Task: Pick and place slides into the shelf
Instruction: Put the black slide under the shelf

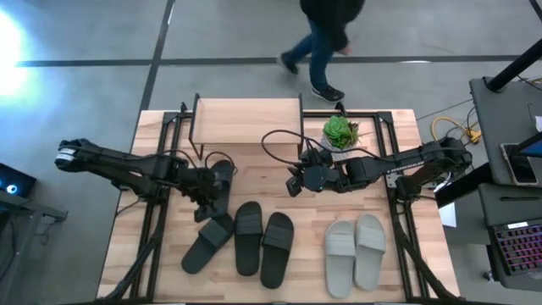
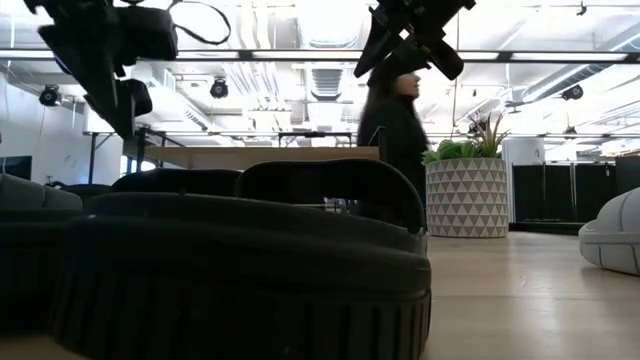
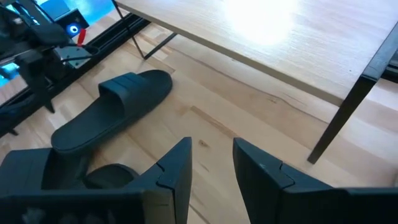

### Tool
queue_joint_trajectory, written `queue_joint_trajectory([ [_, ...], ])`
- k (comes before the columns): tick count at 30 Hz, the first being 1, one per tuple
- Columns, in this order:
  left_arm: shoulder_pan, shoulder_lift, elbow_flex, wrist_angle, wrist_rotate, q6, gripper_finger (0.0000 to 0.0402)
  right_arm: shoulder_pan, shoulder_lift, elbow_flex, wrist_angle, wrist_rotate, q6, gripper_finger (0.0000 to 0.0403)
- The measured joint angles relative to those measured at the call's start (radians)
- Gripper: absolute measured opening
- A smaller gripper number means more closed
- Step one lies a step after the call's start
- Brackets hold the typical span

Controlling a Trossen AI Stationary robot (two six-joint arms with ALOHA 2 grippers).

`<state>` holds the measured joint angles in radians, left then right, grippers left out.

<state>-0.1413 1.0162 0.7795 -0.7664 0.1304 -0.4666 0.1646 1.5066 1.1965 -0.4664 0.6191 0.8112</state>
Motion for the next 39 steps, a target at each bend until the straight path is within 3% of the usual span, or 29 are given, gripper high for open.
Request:
queue_joint_trajectory([
  [4,-0.036,0.000,0.000,0.019,0.000,0.000,0.0174,0.000,0.000,0.000,0.000,-0.007,0.000,0.0109],
  [12,-0.095,0.023,0.000,0.090,0.050,-0.014,0.0039,0.001,0.000,0.000,-0.002,-0.025,0.000,0.0109],
  [15,-0.113,0.054,0.000,0.099,0.029,-0.053,0.0007,0.001,0.000,0.000,-0.002,-0.027,0.000,0.0109],
  [28,-0.202,0.196,0.000,0.099,-0.054,-0.069,0.0001,0.001,0.000,0.000,-0.006,-0.048,0.000,0.0109],
  [39,-0.207,0.314,-0.001,0.101,-0.098,-0.045,0.0000,0.001,0.000,0.000,-0.033,-0.049,0.000,0.0109],
])
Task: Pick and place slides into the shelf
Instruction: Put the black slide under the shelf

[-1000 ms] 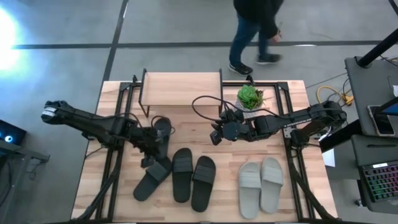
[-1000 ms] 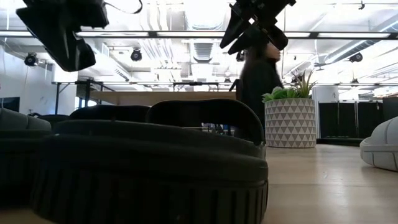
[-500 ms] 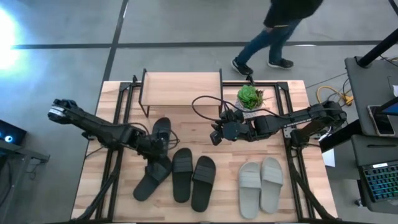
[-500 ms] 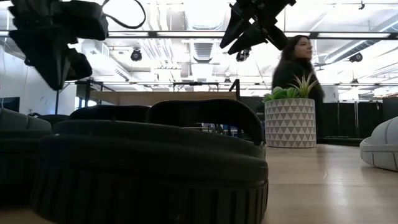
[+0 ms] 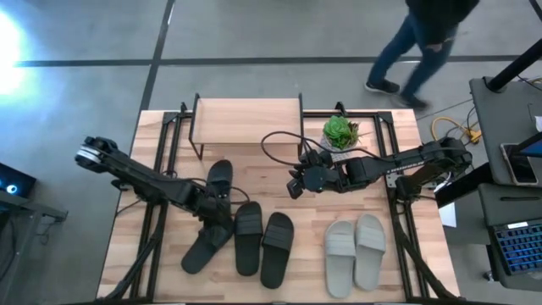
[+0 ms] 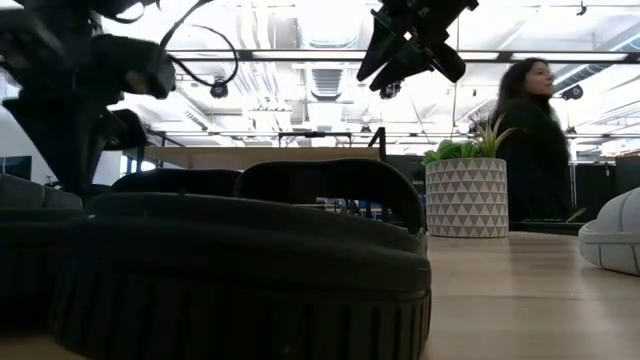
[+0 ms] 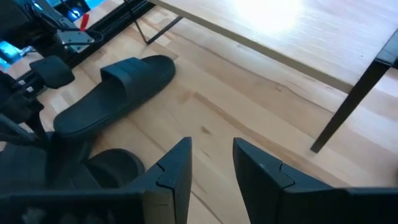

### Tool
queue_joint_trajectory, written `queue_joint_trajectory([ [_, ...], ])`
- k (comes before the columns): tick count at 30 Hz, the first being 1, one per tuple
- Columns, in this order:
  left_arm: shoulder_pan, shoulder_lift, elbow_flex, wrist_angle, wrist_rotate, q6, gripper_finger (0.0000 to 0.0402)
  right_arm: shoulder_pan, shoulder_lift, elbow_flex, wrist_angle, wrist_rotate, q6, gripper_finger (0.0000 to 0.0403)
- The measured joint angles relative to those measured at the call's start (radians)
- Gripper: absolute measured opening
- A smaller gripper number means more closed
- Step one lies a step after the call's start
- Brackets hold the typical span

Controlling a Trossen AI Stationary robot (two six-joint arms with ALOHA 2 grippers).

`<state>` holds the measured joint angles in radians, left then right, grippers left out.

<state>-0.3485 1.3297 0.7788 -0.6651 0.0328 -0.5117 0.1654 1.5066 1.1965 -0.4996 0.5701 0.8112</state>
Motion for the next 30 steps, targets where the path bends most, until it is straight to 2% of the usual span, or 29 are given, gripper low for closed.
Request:
queue_joint_trajectory([
  [9,0.087,0.046,-0.012,-0.045,-0.164,0.100,0.0000,0.000,0.000,0.000,-0.003,0.000,0.000,0.0109],
  [18,0.250,0.067,-0.060,0.011,-0.130,0.259,0.0000,0.000,0.000,0.000,-0.018,-0.001,0.003,0.0109],
  [26,0.312,0.021,-0.068,0.020,-0.316,0.265,0.0000,0.000,0.000,0.000,-0.029,-0.001,0.027,0.0109],
  [30,0.314,-0.008,-0.067,0.006,-0.256,0.222,0.0000,0.000,0.000,0.000,-0.029,-0.001,0.027,0.0109],
])
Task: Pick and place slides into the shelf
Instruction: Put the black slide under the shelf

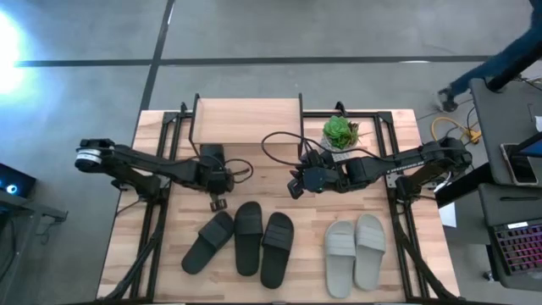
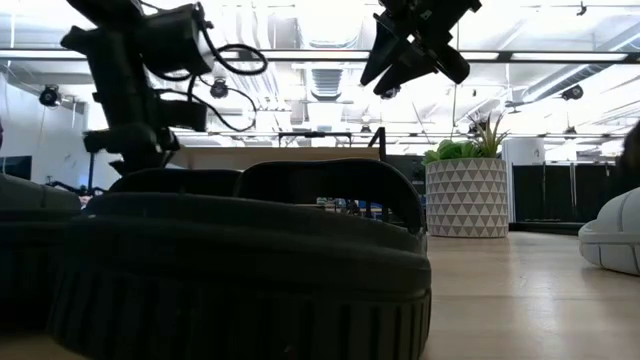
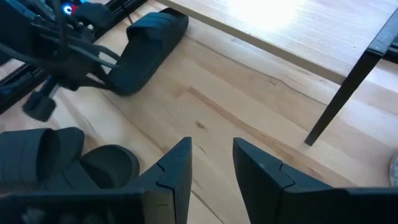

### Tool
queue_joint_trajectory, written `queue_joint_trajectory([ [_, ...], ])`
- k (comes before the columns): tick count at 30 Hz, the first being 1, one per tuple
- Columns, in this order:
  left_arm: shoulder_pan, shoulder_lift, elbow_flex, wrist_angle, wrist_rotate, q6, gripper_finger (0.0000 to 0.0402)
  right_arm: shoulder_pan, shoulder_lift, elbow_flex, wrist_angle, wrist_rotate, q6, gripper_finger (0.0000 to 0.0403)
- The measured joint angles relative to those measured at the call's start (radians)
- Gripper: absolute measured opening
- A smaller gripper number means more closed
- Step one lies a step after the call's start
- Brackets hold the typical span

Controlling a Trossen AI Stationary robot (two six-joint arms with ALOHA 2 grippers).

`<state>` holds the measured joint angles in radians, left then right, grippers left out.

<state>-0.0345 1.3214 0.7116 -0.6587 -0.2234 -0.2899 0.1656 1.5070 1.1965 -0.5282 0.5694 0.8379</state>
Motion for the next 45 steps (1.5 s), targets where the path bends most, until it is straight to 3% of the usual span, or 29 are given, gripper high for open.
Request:
queue_joint_trajectory([
  [4,-0.007,-0.017,-0.008,-0.080,0.049,-0.098,0.0000,0.000,0.000,0.000,-0.001,0.000,0.000,0.0109],
  [11,-0.019,-0.071,-0.044,-0.121,0.033,-0.197,0.0000,0.000,0.000,-0.005,-0.018,0.007,-0.001,0.0109],
  [14,-0.027,-0.113,-0.053,-0.119,0.103,-0.248,0.0000,0.000,0.000,-0.008,-0.019,0.006,-0.001,0.0109],
  [19,-0.108,-0.199,-0.041,0.021,0.193,-0.278,0.0000,0.000,0.000,-0.010,-0.026,-0.002,-0.004,0.0109],
  [23,-0.144,-0.201,-0.085,0.128,0.211,-0.231,0.0000,-0.001,0.000,-0.011,-0.035,-0.002,-0.014,0.0109],
  [25,-0.144,-0.166,-0.104,0.140,0.191,-0.225,0.0000,-0.001,0.000,-0.011,-0.044,-0.001,-0.020,0.0109],
  [31,-0.140,-0.083,-0.123,0.140,-0.023,-0.201,0.0000,0.000,0.000,-0.012,-0.045,-0.001,-0.027,0.0109],
  [39,-0.113,0.010,-0.157,0.143,-0.032,-0.201,0.0000,0.000,0.000,-0.013,-0.053,-0.001,-0.022,0.0109],
  [45,-0.113,0.041,-0.157,0.143,-0.144,-0.201,0.0000,0.000,0.000,-0.014,-0.072,-0.001,-0.019,0.0109],
])
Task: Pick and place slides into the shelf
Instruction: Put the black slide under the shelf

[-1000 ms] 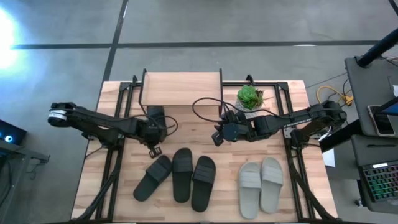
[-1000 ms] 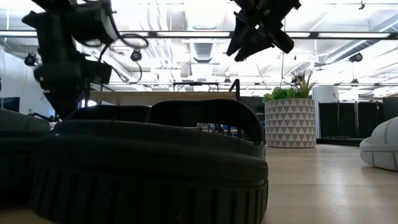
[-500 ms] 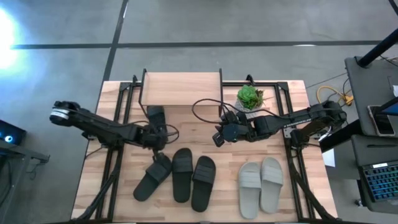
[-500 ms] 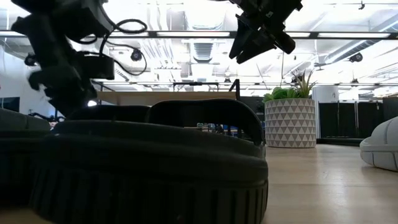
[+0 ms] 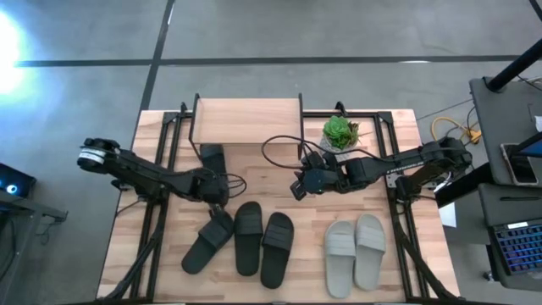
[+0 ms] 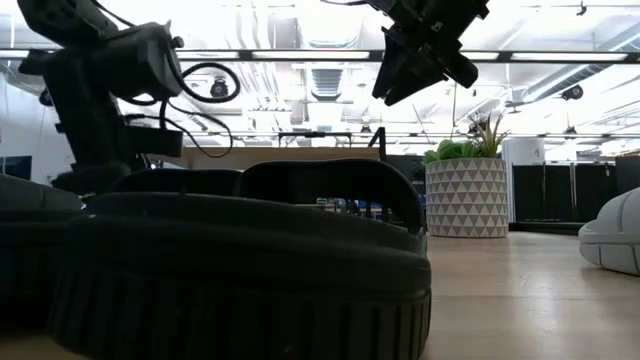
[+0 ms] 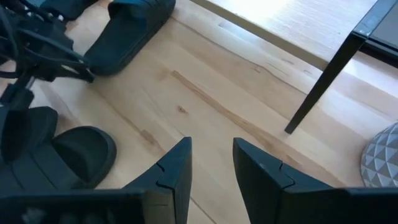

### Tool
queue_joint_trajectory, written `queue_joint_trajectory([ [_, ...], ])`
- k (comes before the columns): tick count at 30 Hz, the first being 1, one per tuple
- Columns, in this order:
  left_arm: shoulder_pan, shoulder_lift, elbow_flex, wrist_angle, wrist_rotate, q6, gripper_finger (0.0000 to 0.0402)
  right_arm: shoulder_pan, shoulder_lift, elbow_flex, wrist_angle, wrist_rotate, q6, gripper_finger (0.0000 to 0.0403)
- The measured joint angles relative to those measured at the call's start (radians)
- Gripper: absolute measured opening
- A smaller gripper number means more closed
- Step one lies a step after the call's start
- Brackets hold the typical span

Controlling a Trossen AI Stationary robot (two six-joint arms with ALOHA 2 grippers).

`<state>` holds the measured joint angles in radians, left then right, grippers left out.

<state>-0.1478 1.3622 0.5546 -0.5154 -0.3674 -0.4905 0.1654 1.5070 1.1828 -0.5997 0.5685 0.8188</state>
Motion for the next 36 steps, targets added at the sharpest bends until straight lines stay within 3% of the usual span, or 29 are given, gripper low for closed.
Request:
queue_joint_trajectory([
  [5,0.015,0.004,-0.004,-0.118,-0.151,-0.109,0.0000,0.000,0.000,-0.001,-0.003,0.000,0.000,0.0109],
  [10,0.031,-0.004,-0.010,-0.285,-0.199,-0.240,0.0000,0.000,0.000,-0.001,-0.003,0.000,0.000,0.0109],
  [17,0.029,-0.019,-0.009,-0.178,-0.192,-0.228,0.0000,0.000,0.000,-0.003,-0.003,0.000,0.000,0.0109],
  [22,0.041,-0.004,-0.009,-0.056,-0.217,-0.110,0.0000,0.000,0.000,-0.005,-0.004,0.000,0.000,0.0109],
  [27,0.081,0.028,-0.009,-0.041,-0.264,-0.027,0.0000,0.000,0.000,-0.005,-0.004,-0.001,0.003,0.0109],
  [30,0.089,0.030,0.000,-0.043,-0.260,0.004,0.0000,0.000,0.000,-0.005,-0.016,-0.018,0.021,0.0109],
  [34,0.081,-0.014,0.018,-0.049,-0.106,0.009,0.0000,0.000,0.000,-0.005,-0.053,-0.026,0.056,0.0109],
  [36,0.064,-0.048,0.017,-0.050,-0.082,0.008,0.0000,0.000,0.000,-0.005,-0.065,-0.026,0.072,0.0109],
])
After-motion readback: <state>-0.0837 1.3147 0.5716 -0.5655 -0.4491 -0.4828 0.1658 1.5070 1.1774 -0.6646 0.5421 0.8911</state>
